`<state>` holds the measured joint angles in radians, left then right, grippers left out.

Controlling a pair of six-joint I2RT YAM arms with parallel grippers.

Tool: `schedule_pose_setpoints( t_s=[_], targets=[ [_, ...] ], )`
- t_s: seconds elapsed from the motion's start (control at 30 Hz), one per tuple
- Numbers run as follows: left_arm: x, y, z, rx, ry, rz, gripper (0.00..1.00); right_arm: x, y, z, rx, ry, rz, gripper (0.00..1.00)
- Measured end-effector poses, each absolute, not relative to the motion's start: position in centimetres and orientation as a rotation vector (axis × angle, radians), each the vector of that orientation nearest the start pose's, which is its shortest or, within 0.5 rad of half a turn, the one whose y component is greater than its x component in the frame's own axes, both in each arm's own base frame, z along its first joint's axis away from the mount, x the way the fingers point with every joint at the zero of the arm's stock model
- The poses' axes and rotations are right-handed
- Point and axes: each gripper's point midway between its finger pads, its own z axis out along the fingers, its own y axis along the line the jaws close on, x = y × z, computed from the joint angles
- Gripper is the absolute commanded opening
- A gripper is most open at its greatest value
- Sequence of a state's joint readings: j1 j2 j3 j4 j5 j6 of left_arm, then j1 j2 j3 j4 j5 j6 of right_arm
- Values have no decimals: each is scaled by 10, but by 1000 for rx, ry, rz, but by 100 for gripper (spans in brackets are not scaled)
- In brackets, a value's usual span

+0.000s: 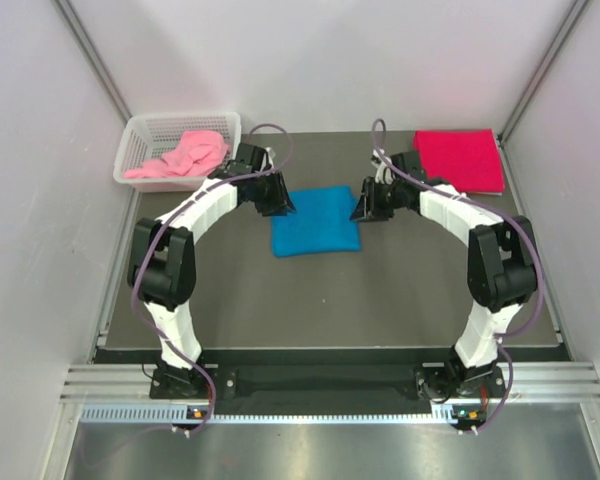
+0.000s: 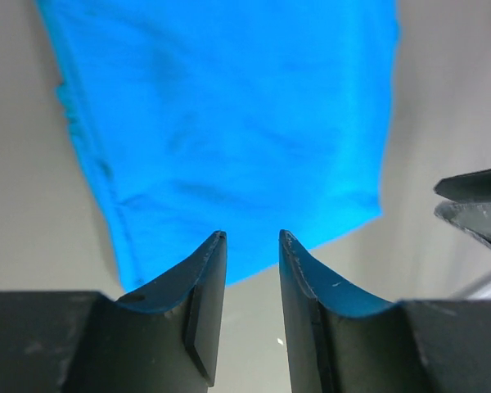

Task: Fold and stack the t-shirts
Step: Fold the tshirt, then neatly place the folded tshirt to the corner

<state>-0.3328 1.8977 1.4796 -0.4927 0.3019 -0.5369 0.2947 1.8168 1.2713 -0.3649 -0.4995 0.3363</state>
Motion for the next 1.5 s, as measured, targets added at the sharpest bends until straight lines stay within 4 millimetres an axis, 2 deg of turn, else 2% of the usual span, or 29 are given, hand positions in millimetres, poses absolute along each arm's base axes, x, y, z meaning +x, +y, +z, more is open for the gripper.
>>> schedule_pose_setpoints(
  t_s=[0.03,0.07,0.1,0.2,0.27,0.3,0.37,0.4,0.53,0.57,0.73,0.83,0.9,0.93,1.0,1.03,1.1,1.13,1.3,1.4,1.5],
  targets=[
    [418,-224,115,-129,2567,-751,36,387,224,105,-188,2506,897,21],
    [417,-226,118,-132,2564,-777,36,389,231,113,-201,2489,914,9],
    [416,-227,118,-133,2564,-798,36,392,242,124,-232,2463,940,5],
    [408,-225,109,-167,2588,-824,35,397,270,147,-299,2398,1038,1],
    [402,-222,97,-193,2616,-822,35,399,287,151,-338,2367,1106,0],
    [398,-221,91,-207,2629,-821,35,399,294,147,-355,2359,1140,0],
    [389,-219,76,-228,2655,-814,34,399,304,126,-375,2368,1204,0],
    [385,-218,69,-235,2667,-808,34,398,306,112,-374,2389,1222,0],
    [360,-213,39,-274,2743,-755,33,384,303,35,-323,2556,1257,0],
    [357,-213,36,-277,2753,-747,32,379,304,27,-308,2576,1308,0],
    [360,-207,37,-286,2757,-677,31,383,301,41,-318,2543,1311,0],
    [365,-202,44,-278,2745,-628,32,385,299,58,-325,2520,1284,1],
    [369,-202,56,-261,2724,-624,32,390,294,74,-322,2490,1252,8],
    [374,-203,66,-251,2703,-634,32,393,291,81,-318,2476,1227,17],
    [384,-209,84,-226,2656,-668,32,400,284,94,-301,2449,1172,23],
    [388,-212,91,-213,2635,-690,32,406,277,100,-281,2437,1133,35],
    [392,-215,99,-194,2612,-711,32,418,262,105,-229,2423,1054,42],
    [392,-216,99,-189,2612,-713,32,424,254,106,-202,2422,1009,46],
    [388,-216,97,-180,2630,-722,33,449,226,107,-141,2406,847,52],
    [389,-215,95,-182,2634,-721,34,465,222,107,-148,2387,802,56],
    [394,-212,89,-190,2643,-718,41,473,221,96,-155,2396,774,61]
  ],
)
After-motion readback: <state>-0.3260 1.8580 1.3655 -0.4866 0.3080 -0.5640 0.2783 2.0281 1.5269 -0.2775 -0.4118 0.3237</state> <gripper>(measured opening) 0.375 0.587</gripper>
